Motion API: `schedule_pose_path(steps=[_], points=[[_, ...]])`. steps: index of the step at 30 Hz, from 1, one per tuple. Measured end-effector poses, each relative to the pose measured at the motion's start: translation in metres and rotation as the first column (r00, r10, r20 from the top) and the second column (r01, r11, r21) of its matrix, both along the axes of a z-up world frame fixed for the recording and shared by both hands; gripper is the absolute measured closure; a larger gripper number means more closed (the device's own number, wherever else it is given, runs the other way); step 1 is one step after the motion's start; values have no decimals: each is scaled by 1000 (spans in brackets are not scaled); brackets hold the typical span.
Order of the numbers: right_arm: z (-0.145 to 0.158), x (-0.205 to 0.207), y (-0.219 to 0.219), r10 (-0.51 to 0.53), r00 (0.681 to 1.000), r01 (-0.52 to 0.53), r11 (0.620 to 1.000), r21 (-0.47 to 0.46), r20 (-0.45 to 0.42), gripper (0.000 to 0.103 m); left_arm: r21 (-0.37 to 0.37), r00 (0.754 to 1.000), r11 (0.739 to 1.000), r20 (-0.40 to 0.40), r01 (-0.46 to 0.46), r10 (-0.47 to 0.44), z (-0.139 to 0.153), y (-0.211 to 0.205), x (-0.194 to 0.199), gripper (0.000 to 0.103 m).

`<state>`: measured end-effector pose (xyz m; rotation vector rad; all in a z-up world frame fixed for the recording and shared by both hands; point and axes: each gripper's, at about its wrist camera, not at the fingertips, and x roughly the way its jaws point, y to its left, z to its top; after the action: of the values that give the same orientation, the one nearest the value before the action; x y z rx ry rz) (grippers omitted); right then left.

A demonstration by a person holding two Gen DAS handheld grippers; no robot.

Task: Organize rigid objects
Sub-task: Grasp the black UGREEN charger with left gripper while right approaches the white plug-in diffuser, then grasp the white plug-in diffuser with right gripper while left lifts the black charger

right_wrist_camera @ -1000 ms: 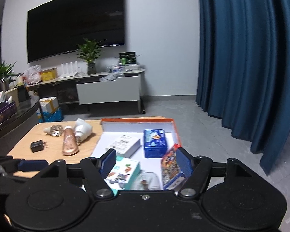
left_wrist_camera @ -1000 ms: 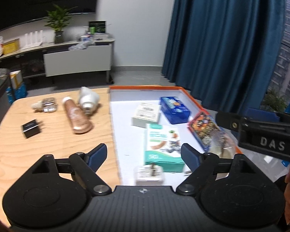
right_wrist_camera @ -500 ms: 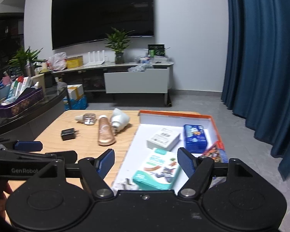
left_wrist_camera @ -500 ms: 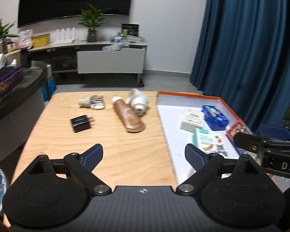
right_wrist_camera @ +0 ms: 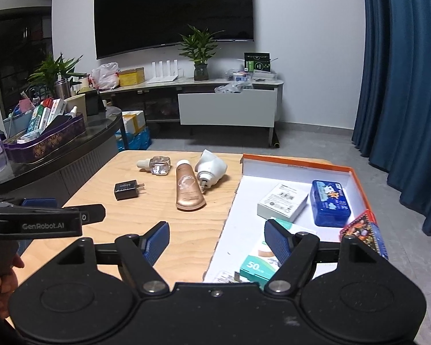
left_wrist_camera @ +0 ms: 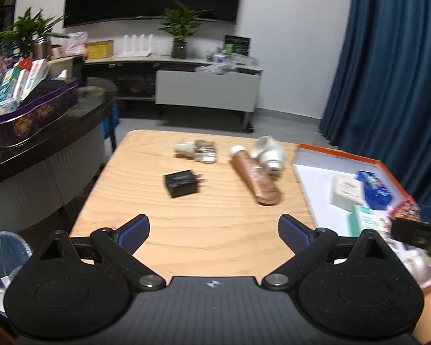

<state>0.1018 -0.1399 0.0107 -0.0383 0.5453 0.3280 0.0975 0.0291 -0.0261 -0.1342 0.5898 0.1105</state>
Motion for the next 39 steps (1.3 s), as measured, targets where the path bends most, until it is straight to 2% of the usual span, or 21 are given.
schedule_pose_path(steps=[6, 11, 13, 17, 25, 28, 29, 30, 31, 32, 36, 39], points=[[-5, 16, 9, 11, 1000, -11, 1000, 8, -20, 17, 25, 997, 997, -11, -75, 75, -12, 25, 33, 3], [-8, 28, 15, 20, 999, -20, 1000, 3, -33, 17, 85, 1000, 996, -13, -22, 23, -25, 36, 66, 0], [-10, 33, 16, 20, 999, -20, 1000, 4, -40, 17, 105, 999, 994, -39, -16, 20, -31, 40, 81, 0], [-14, 46, 19, 14, 998, -13, 1000, 17, -64, 17, 50, 991, 995, -97, -85, 89, -41, 51, 102, 0], [-16, 67, 30, 18, 997, -17, 1000, 8, -78, 17, 20, 981, 987, -100, -162, 163, -50, 41, 125, 0], [-16, 74, 34, 22, 997, -22, 1000, -3, -77, 17, 29, 981, 984, -74, -176, 177, -52, 42, 127, 1], [-16, 76, 35, 23, 997, -23, 1000, -4, -77, 17, 29, 982, 984, -66, -178, 179, -52, 44, 126, 3], [-17, 79, 36, 23, 997, -23, 1000, -5, -79, 17, 21, 984, 985, -54, -171, 172, -51, 45, 123, 11], [-17, 82, 37, 20, 996, -21, 1000, -5, -84, 17, 21, 986, 987, -43, -157, 158, -50, 46, 121, 28], [-18, 85, 39, 17, 996, -17, 1000, -1, -87, 17, 30, 989, 989, -38, -142, 143, -49, 47, 119, 37], [-18, 95, 45, 17, 994, -14, 999, 29, -106, 17, 22, 994, 994, -36, -103, 104, -48, 53, 109, 39], [-16, 100, 51, 24, 994, -20, 999, 43, -109, 17, -29, 993, 994, -37, -110, 108, -45, 59, 100, 39]])
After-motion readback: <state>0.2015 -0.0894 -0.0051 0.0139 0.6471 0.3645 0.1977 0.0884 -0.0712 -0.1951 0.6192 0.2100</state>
